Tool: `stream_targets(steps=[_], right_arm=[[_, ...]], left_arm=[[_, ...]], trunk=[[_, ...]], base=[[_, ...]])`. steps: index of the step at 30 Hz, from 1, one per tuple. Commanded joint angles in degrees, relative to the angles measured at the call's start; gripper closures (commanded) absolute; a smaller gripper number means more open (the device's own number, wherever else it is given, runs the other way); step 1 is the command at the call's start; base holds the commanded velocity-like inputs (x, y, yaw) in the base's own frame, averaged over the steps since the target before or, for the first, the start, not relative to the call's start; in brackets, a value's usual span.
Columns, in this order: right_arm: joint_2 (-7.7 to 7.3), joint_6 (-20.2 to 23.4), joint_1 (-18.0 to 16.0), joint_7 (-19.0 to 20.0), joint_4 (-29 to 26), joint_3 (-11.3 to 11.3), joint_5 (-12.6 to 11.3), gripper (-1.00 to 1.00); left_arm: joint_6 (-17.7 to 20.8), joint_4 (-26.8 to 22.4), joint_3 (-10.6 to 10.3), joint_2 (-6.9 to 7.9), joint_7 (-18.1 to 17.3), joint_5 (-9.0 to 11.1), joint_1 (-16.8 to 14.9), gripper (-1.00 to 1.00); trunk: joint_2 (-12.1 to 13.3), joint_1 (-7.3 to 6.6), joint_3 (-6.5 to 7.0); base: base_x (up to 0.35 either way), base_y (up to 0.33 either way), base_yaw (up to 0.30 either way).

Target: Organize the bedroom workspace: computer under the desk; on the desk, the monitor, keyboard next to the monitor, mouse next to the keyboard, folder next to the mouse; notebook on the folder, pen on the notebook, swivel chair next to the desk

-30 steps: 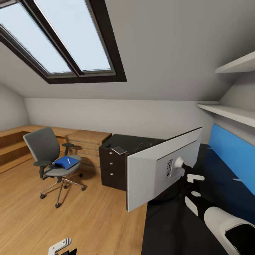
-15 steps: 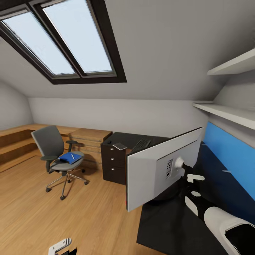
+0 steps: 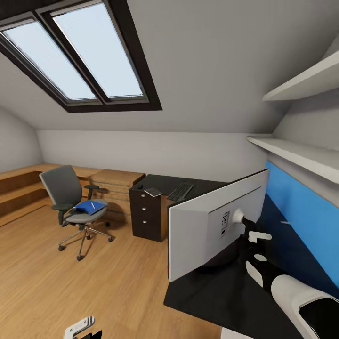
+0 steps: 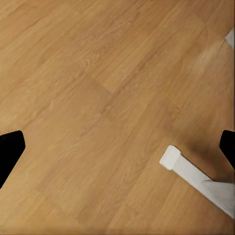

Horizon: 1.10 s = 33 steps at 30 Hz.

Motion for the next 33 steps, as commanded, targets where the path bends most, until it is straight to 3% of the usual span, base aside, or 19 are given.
stream_targets(steps=[1,8,12,13,14,16,18,21,27,33], right_arm=[[-0.05,-0.23,-0.03,-0.32,0.00,0.71,-0.64,1.00],[-0.05,-0.23,-0.03,-0.32,0.01,0.71,-0.64,1.00],[-0.05,-0.23,-0.03,-0.32,0.01,0.71,-0.64,1.00],[-0.05,-0.23,-0.03,-0.32,0.00,0.71,-0.64,1.00],[0.01,-0.23,-0.03,-0.32,0.00,0.71,-0.64,1.00],[0.03,-0.23,-0.03,-0.32,0.00,0.71,-0.64,1.00],[0.02,-0.23,-0.03,-0.32,0.00,0.71,-0.64,1.00],[0.01,-0.23,-0.03,-0.32,0.00,0.71,-0.64,1.00],[0.04,-0.23,-0.03,-0.32,0.00,0.76,-0.57,1.00],[0.04,-0.23,-0.03,-0.32,0.00,0.77,-0.55,1.00]], left_arm=[[0.13,-0.18,-0.16,0.06,0.57,0.60,0.01,-1.00],[0.20,1.19,-0.14,0.18,0.62,0.76,0.01,-1.00],[-1.12,10.97,-0.12,0.21,0.46,0.46,0.01,-1.00],[-3.26,13.78,-0.16,0.19,0.44,0.39,0.01,-1.00],[-14.38,21.27,-0.73,0.08,-0.53,0.15,0.01,-1.00],[-23.96,25.34,-2.58,0.08,-3.33,-0.87,0.01,-1.00],[-29.68,27.00,-3.92,0.11,-5.83,-1.78,0.01,-1.00],[-34.99,29.10,-5.28,-0.12,-8.24,-2.81,0.03,-1.00],[-37.01,30.96,-7.27,-1.86,-8.93,-3.28,0.01,-1.00],[-37.18,31.27,-7.74,-2.33,-8.94,-3.90,0.01,-1.00]], trunk=[[-0.05,0.01,-0.07],[-0.05,0.01,-0.07],[-0.05,0.01,-0.07],[-0.05,0.01,-0.07],[-0.05,0.01,-0.07],[-0.05,0.01,-0.07],[-0.05,0.01,-0.07],[-0.05,0.01,-0.07],[-0.05,0.01,-0.07],[-0.05,0.01,-0.07]], base=[[-0.007,-0.198,0.000],[-0.002,-0.052,0.000],[0.000,-0.006,0.000],[0.000,-0.002,0.000],[0.000,0.000,0.000],[0.000,0.000,0.000],[0.000,0.000,0.000],[0.000,0.000,0.000],[0.000,0.000,0.000],[0.000,-0.110,0.000]])
